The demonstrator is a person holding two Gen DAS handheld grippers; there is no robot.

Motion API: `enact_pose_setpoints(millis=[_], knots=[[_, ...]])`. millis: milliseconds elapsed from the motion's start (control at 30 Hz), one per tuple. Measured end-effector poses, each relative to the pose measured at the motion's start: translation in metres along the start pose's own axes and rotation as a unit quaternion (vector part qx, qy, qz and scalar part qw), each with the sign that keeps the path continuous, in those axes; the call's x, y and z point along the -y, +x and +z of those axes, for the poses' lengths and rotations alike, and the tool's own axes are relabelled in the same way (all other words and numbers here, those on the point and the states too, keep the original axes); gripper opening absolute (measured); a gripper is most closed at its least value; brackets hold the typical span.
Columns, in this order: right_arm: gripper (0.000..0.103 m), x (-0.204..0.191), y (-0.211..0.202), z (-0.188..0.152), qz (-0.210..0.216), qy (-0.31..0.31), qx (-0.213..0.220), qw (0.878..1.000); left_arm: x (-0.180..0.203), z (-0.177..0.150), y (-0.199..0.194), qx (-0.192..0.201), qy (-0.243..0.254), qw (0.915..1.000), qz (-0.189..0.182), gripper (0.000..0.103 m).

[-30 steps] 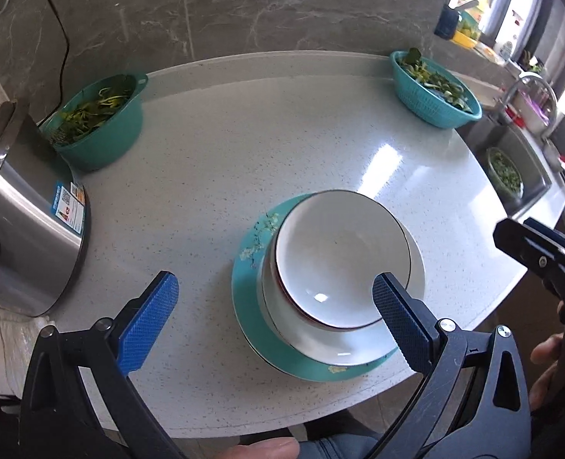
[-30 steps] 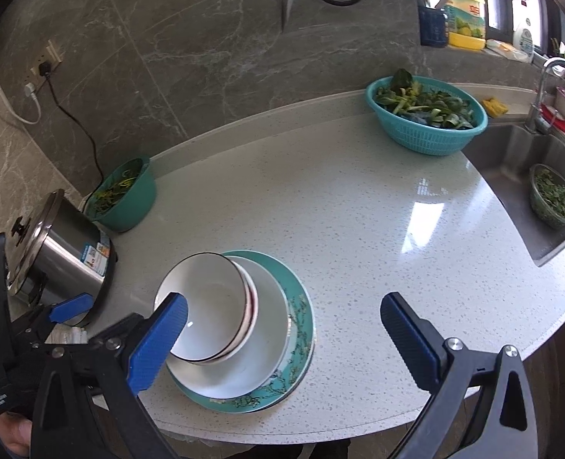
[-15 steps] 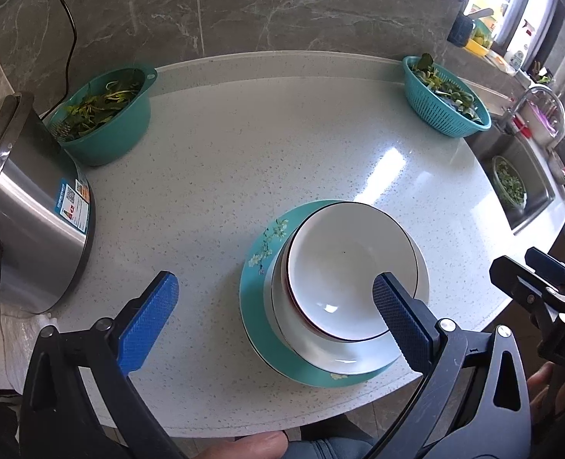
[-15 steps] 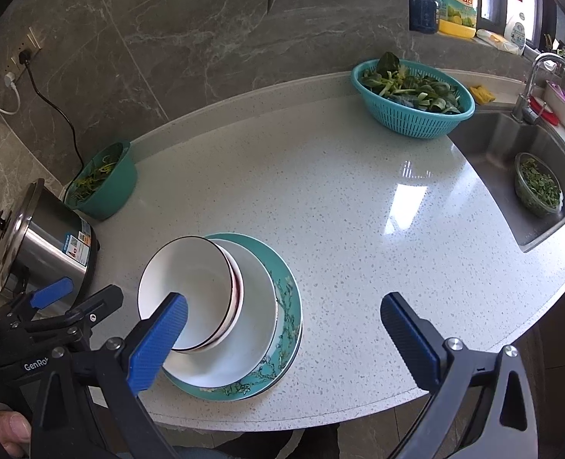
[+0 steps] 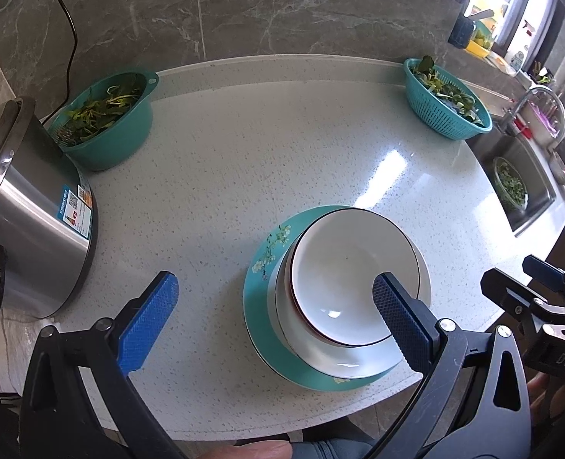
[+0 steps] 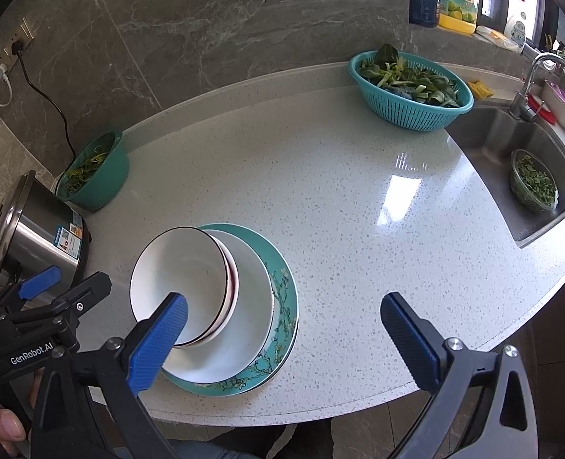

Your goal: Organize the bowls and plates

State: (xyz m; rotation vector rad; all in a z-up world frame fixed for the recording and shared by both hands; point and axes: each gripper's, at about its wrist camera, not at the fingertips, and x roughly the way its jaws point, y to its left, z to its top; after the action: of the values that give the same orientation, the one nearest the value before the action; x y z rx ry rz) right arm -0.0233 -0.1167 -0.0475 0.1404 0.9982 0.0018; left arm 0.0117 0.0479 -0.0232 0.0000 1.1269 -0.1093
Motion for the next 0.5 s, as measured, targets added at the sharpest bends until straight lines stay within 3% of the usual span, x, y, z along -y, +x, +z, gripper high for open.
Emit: enact_pose_setpoints(millis=[500], knots=[[0.103,-0.0032,0.0066,-0.0012,-0.007,-0.003,-0.017,1.000,0.0012,-0.0009,0.0034,0.000,0.000,1.0000,0.007,0.103]])
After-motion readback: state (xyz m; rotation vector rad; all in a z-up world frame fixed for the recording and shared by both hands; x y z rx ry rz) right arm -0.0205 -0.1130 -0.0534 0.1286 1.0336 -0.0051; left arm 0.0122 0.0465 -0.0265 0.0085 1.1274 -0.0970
